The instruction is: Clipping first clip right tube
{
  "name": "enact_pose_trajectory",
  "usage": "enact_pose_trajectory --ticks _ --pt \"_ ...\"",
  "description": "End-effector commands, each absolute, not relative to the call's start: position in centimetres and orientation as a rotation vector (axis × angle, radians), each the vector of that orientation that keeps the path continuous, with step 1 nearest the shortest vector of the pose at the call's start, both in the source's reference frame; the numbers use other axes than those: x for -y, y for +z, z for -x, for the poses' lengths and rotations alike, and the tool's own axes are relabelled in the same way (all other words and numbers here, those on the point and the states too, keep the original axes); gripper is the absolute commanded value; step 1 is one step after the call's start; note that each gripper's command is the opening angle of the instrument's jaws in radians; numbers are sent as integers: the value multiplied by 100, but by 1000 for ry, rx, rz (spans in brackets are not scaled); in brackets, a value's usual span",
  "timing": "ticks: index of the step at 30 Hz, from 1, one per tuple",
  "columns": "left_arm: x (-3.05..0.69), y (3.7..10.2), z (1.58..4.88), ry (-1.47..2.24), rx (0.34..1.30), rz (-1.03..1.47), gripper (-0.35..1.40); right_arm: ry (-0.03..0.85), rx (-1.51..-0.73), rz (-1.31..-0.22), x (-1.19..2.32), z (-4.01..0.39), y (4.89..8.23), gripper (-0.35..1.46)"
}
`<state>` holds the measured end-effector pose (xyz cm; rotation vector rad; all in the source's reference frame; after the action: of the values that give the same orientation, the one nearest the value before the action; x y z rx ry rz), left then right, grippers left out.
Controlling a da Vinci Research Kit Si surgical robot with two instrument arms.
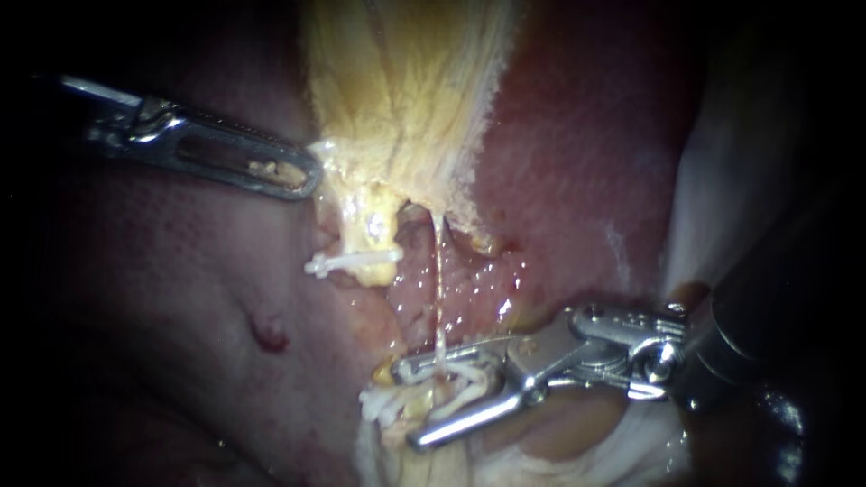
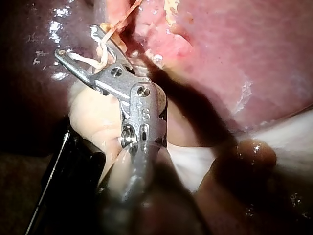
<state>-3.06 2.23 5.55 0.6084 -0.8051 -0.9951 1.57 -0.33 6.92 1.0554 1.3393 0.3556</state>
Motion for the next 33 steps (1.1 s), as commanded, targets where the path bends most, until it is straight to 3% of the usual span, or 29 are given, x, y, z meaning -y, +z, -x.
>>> enact_pose_trajectory --ticks 1,20,30,33 --pt "-223 555 306 -995 805 -608 -35 356 -1340 -1055 33 -157 692 49" --pt "-223 556 306 -995 805 -608 -35 354 -1340 -1057 29 -156 696 42" --pt "-223 557 306 -995 805 -608 -35 356 -1340 -1055 20 -145 711 12" --pt "-223 557 306 -995 805 -608 -35 354 -1340 -1056 21 -143 710 -17"
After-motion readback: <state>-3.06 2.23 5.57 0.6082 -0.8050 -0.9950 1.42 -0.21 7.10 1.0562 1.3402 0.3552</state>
